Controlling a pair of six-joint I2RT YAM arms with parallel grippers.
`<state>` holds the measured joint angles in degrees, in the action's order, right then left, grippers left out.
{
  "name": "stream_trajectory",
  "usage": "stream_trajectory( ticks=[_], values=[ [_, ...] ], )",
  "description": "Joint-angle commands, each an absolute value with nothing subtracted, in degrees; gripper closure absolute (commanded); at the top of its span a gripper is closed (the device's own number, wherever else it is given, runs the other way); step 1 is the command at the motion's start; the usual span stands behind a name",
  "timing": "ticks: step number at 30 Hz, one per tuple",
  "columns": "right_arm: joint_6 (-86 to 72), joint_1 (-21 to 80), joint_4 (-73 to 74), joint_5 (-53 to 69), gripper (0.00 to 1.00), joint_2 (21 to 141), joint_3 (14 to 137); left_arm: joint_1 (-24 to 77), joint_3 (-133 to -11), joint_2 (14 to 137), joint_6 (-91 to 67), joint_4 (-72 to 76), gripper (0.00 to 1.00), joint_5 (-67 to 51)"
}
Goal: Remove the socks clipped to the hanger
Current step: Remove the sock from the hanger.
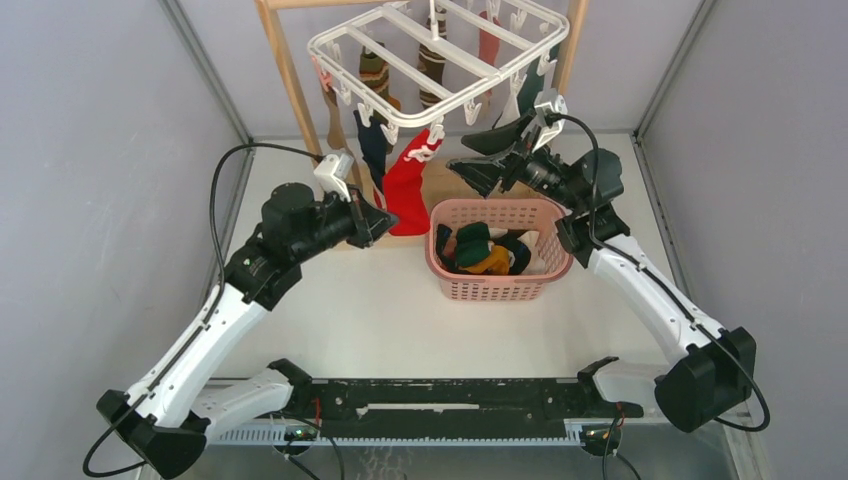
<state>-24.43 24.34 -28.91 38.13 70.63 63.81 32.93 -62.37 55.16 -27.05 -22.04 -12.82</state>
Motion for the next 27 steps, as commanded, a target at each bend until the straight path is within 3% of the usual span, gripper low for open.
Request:
stream_trajectory(
  ticks=[1,27],
  values=[
    [-25.8,23.8,-34.2,39.6,0.22,71.8,67.0,30.2,-66.6,56.4,-28.5,-21.2,1.0,-17.4],
    [-21.5,27.1,-36.4,36.7,0.28,79.8,74.4,21.4,-71.0,61.4,-28.7,-24.8,1.0,-27.7]
  ],
)
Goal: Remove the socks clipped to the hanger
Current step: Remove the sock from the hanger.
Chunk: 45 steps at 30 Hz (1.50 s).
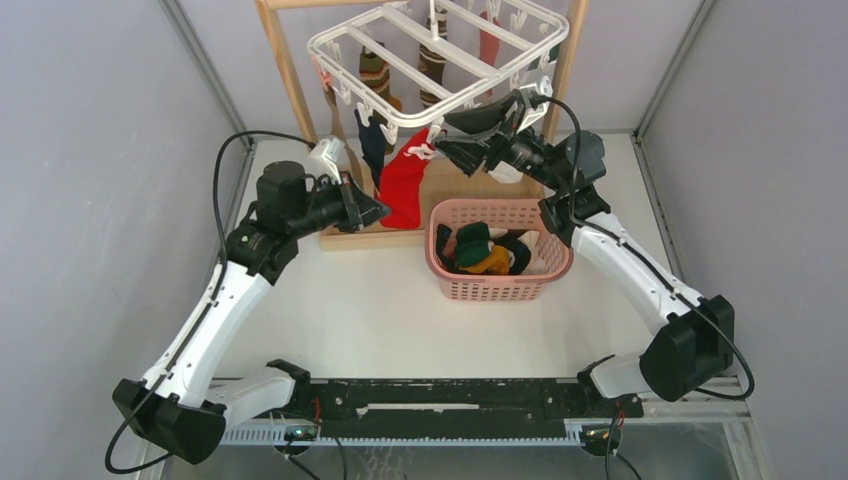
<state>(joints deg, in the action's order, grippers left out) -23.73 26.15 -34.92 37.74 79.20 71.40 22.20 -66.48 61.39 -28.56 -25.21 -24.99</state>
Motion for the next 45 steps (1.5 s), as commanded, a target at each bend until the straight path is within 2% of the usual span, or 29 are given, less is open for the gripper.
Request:
stream_trajectory(
  ticks=[1,12,14,17,28,29,32,36,39,45],
  values=[
    [-21.3,27.1,-36.4,36.6,0.28,80.2,74.7,21.4,-70.9,61.5,-28.7,-24.8,1.0,-27.8],
    [-20.5,27.3,-36.3,35.9,0.33,82.3,77.2,21.1,-69.7,62.6,-28.6,-24.0,1.0,-28.8],
    [-20.5,27.1,-35.8,36.3,0.35,82.7,78.0,21.1,-69.4,62.6,-28.6,-23.7,1.0,-28.9],
    [-20.5,27.0,-35.3,36.6,0.44,83.2,78.8,20.8,-69.1,62.8,-28.6,-23.5,1.0,-29.0],
    [-20.0,27.4,-34.5,36.6,0.51,84.0,79.2,20.5,-68.6,62.5,-28.4,-23.3,1.0,-29.7],
    [-19.9,27.5,-34.4,36.6,0.52,84.0,79.1,20.5,-68.6,62.5,-28.4,-23.4,1.0,-29.6],
    [-19.8,27.6,-34.1,36.5,0.72,84.1,79.1,20.5,-68.3,62.4,-28.3,-23.3,1.0,-29.8],
    [-19.8,27.8,-34.0,36.6,0.76,84.0,79.1,20.4,-68.2,62.4,-28.4,-23.1,1.0,-30.0],
    [-19.8,27.9,-33.6,36.5,0.89,83.9,79.1,20.4,-68.1,62.3,-28.4,-23.2,1.0,-30.0],
    [-19.5,28.0,-32.8,36.4,0.89,84.0,79.0,20.4,-67.9,62.2,-28.4,-22.9,1.0,-30.5]
  ],
)
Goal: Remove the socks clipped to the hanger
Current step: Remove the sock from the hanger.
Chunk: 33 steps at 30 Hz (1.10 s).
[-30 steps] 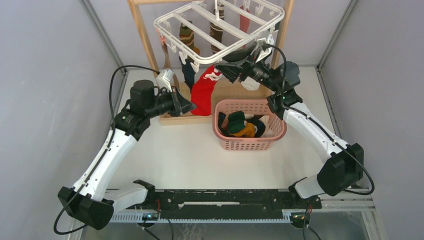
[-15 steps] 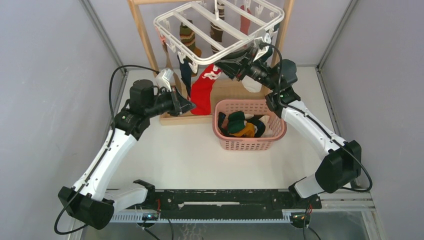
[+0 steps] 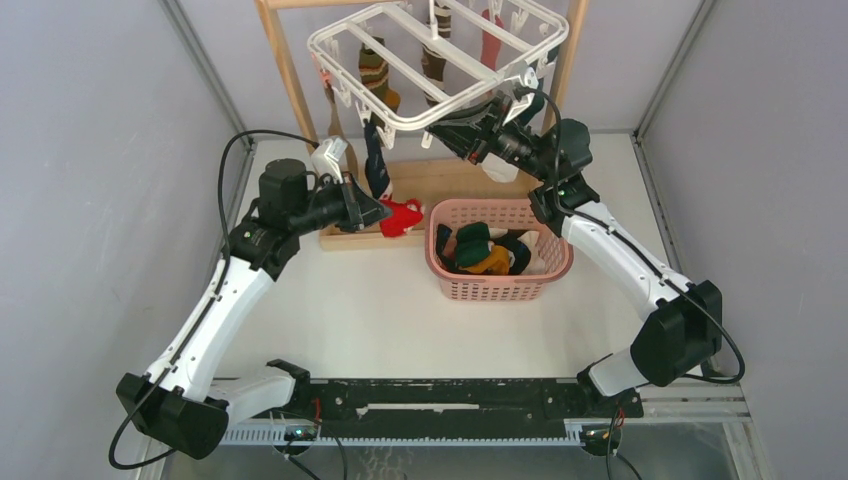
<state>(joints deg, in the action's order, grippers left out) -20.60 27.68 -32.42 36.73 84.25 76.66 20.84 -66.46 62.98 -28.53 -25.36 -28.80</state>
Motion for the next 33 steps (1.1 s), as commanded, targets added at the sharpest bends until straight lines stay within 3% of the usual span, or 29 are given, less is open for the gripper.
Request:
stream_trajectory(
  ticks=[1,8,18,29,33],
  values=[
    [-19.5,27.9,-32.6,36.4,0.89,83.9,79.0,20.4,-67.8,62.0,-28.5,-22.8,1.0,-30.5],
    [-19.5,28.0,-31.9,36.2,0.86,83.6,78.4,20.4,-67.3,61.3,-29.5,-21.9,1.0,-31.7],
    [-19.0,28.4,-30.4,34.2,0.43,81.5,76.5,20.6,-65.6,59.5,-31.2,-20.2,1.0,-32.1],
    [-17.9,28.5,-26.3,32.0,0.3,77.1,73.1,22.9,-66.5,58.9,-32.7,-19.4,1.0,-31.6],
    [-17.0,28.3,-21.8,29.7,0.19,73.7,71.2,25.1,-67.7,59.6,-32.9,-19.4,1.0,-30.0]
  ],
)
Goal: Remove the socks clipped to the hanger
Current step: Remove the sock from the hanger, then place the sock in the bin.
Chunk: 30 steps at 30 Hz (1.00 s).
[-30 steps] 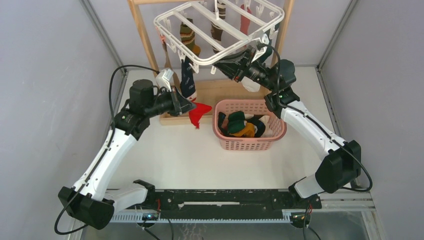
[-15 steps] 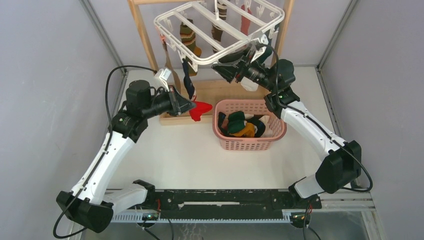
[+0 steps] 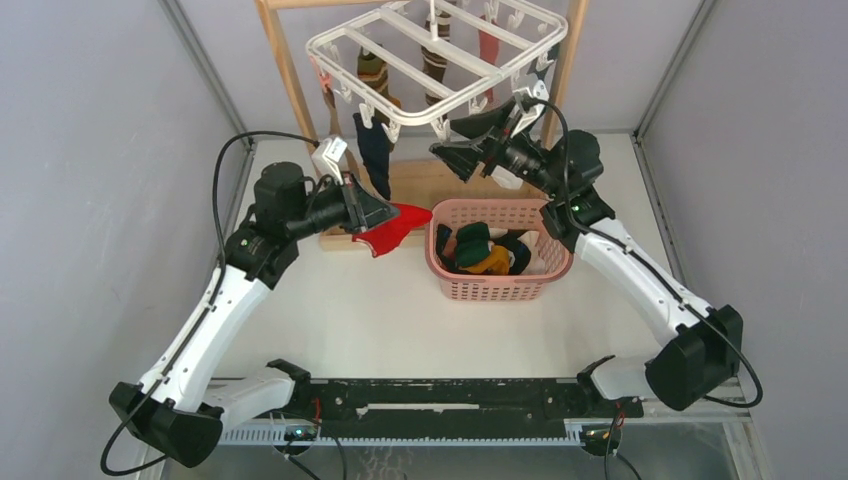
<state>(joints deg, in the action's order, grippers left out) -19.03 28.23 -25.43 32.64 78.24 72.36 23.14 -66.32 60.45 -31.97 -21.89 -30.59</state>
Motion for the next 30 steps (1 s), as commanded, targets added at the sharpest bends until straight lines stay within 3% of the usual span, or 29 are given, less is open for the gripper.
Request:
stream_trajectory(
  ticks=[1,4,15,30],
  values=[
    [-16.8,28.1,-21.0,28.8,0.17,72.6,70.4,25.7,-68.2,59.7,-32.9,-19.5,1.0,-29.6],
    [-17.1,27.2,-19.0,26.6,0.01,68.4,66.8,26.8,-69.2,59.9,-33.1,-19.6,1.0,-28.6],
    [-18.7,21.4,-6.5,18.5,0.0,49.7,54.3,33.5,-75.1,63.6,-33.9,-19.0,1.0,-25.3],
    [-20.5,15.4,9.0,16.1,0.0,35.6,49.8,41.2,-81.9,73.2,-35.6,-10.7,1.0,-22.2]
  ],
)
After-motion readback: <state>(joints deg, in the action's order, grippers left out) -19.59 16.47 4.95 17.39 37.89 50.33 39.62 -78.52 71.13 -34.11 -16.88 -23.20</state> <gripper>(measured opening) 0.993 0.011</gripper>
